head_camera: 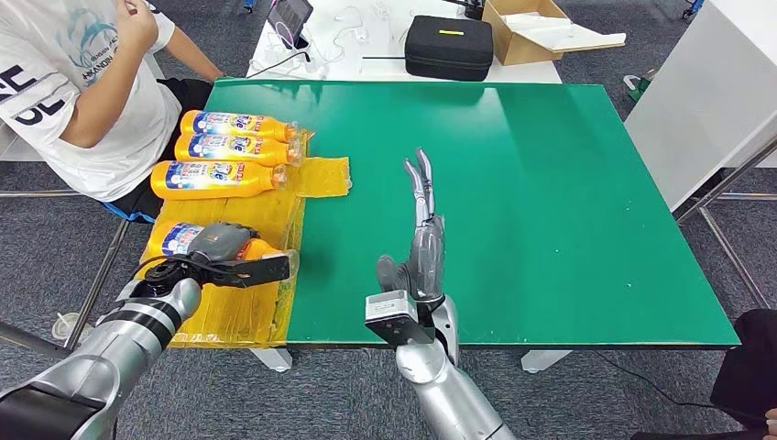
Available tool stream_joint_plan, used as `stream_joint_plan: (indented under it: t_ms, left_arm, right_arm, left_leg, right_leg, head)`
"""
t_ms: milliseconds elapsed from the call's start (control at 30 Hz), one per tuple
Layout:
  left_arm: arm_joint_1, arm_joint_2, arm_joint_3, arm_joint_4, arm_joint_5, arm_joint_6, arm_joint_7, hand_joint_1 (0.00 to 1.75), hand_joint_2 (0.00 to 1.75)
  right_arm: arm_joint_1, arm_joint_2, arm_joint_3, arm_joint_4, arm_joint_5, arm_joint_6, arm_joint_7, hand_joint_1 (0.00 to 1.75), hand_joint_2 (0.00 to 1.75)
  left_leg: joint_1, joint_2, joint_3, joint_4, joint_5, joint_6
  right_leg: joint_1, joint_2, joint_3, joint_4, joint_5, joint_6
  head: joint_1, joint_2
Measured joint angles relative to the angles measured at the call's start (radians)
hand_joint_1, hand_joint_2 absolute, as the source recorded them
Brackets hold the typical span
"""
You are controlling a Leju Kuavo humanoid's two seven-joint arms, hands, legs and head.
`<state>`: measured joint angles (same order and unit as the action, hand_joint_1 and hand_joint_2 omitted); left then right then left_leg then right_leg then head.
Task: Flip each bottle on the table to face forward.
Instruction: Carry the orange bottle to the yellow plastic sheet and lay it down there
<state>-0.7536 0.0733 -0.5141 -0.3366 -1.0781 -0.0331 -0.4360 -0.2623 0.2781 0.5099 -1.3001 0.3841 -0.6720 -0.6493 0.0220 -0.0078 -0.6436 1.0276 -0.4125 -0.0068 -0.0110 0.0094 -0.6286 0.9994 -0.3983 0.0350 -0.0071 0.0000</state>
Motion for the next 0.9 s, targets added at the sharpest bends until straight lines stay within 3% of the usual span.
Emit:
stream_joint_plan:
  t_ms: [33,100,133,167,233,267,900]
  left_arm:
    - [-0.001,0.001,0.000,0.002,0.001,-0.001,0.000,1.75,1.75]
    - [-0.002,0.004,-0.001,0.004,0.002,-0.006,0.002,1.66,1.75]
    - [-0.003,0.004,-0.001,0.004,0.004,-0.010,0.004,1.23,1.75]
    - [-0.004,0.005,-0.001,0.005,0.007,-0.014,0.007,0.80,1.31]
    - [-0.006,0.007,-0.002,0.007,0.018,-0.023,0.012,0.01,0.44]
    - [-0.007,0.007,-0.001,0.009,0.027,-0.031,0.010,0.00,0.00]
    - [0.014,0.004,0.041,0.009,0.202,-0.149,-0.157,0.00,0.00]
  right_arm:
    - [0.000,0.000,0.001,0.002,0.000,0.001,0.000,0.00,0.00]
    - [-0.001,0.000,0.003,0.006,-0.001,0.002,0.000,0.00,0.87]
    - [-0.001,0.000,0.004,0.008,-0.002,0.004,0.000,0.00,1.31]
    - [-0.002,0.000,0.005,0.010,-0.003,0.005,0.000,0.00,1.75]
    - [-0.005,0.000,0.010,0.015,-0.004,0.009,0.000,0.00,1.75]
    - [-0.007,0.000,0.012,0.019,-0.004,0.011,0.000,0.00,1.75]
    - [-0.034,0.002,0.021,0.103,-0.018,0.022,-0.011,0.00,1.75]
  left_leg:
    - [0.000,0.000,0.000,0.000,0.000,0.000]
    - [0.000,0.000,0.000,0.000,0.000,0.000]
    - [0.000,0.000,0.000,0.000,0.000,0.000]
    - [0.000,0.000,0.000,0.000,0.000,0.000]
    - [0.000,0.000,0.000,0.000,0.000,0.000]
    - [0.000,0.000,0.000,0.000,0.000,0.000]
    - [0.000,-0.001,0.000,0.000,0.001,0.000]
  right_leg:
    - [0.000,0.000,0.000,0.000,0.000,0.000]
    - [0.000,0.000,0.000,0.000,0.000,0.000]
    - [0.000,0.000,0.000,0.000,0.000,0.000]
    - [0.000,0.000,0.000,0.000,0.000,0.000]
    - [0.000,0.000,0.000,0.000,0.000,0.000]
    - [0.000,0.000,0.000,0.000,0.000,0.000]
    - [0.000,-0.001,0.001,0.000,0.000,0.000]
  head:
    - [0.000,0.000]
    - [0.000,0.000]
    - [0.000,0.000]
    - [0.000,0.000]
    - [0.000,0.000]
    - [0.000,0.000]
    - [0.000,0.000]
